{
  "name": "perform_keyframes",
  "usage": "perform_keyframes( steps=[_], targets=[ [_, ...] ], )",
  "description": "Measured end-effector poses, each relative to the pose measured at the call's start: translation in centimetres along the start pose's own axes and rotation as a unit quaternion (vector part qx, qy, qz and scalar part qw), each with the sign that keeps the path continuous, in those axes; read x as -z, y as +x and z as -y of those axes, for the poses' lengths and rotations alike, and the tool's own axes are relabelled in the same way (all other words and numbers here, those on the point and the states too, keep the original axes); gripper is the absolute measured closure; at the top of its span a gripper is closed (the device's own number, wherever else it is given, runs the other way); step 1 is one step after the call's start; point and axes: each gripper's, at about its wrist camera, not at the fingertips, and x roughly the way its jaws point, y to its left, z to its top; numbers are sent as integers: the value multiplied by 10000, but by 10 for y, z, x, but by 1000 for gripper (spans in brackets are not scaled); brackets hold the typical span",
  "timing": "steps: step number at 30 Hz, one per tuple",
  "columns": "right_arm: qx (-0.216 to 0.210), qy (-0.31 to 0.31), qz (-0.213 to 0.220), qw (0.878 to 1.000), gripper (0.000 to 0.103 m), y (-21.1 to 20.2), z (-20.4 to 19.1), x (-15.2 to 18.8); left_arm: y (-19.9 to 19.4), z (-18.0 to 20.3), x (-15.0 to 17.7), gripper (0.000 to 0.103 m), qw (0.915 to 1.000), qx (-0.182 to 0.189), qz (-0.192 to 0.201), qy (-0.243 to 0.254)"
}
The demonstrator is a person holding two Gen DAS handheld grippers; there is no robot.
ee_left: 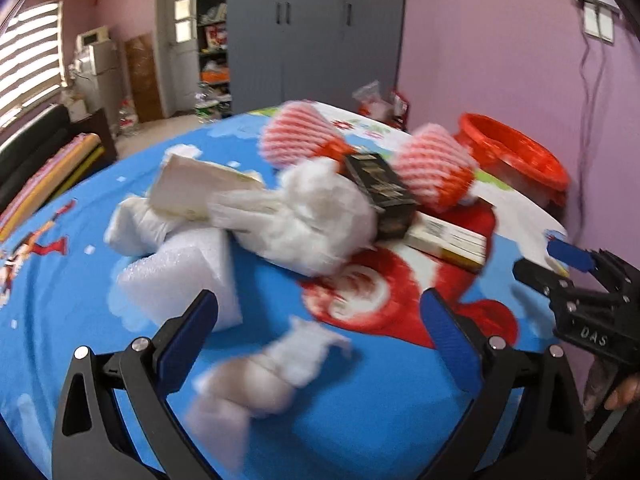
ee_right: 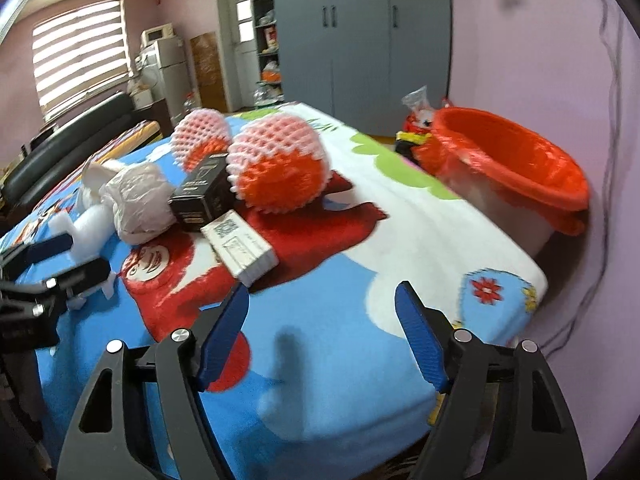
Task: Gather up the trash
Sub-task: 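Grasp the small white QR-code box with the right tool while the left approaches the black box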
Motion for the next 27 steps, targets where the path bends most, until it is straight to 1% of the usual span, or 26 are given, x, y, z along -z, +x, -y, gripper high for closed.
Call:
perform_keyframes(
  steps=[2,6,9,13,14,17,19,21,23,24,27],
  targets=[
    [-84,-108,-102,9999,31,8,-8,-4,1,-8,-3,5,10000,-51,1,-72],
    [-206,-361,-204,9989,31,20,-23,-17,-1,-22,-8,5,9994,-230,124,-227],
    [-261,-533,-330,9977,31,31,-33,-26,-4,-27,-12,5,9993,-159,188,-274],
    [-307,-683,-448,9962,32,45,-40,-35,-7,-28,-13,5,9994,-115,253,-206],
    [-323,-723,-481,9957,34,49,-42,-37,-6,-27,-13,5,9994,-99,250,-197],
    [-367,-839,-598,9940,41,57,-45,-41,-8,-26,-14,5,9993,121,264,-228],
    [-467,-817,-665,9933,50,61,-43,-40,-10,-23,-14,5,9992,197,288,-174],
    [-467,-855,-586,9935,60,59,-41,-38,-10,-18,-14,5,9993,238,284,-83],
    [-565,-836,-519,9935,67,53,-36,-35,-9,-13,-14,5,9992,289,272,-25],
    [-566,-814,-483,9939,69,51,-33,-32,-8,-9,-13,5,9991,329,261,-2],
    [-602,-535,-372,9961,70,40,-18,-24,-7,1,-14,5,9987,420,281,71]
  ],
)
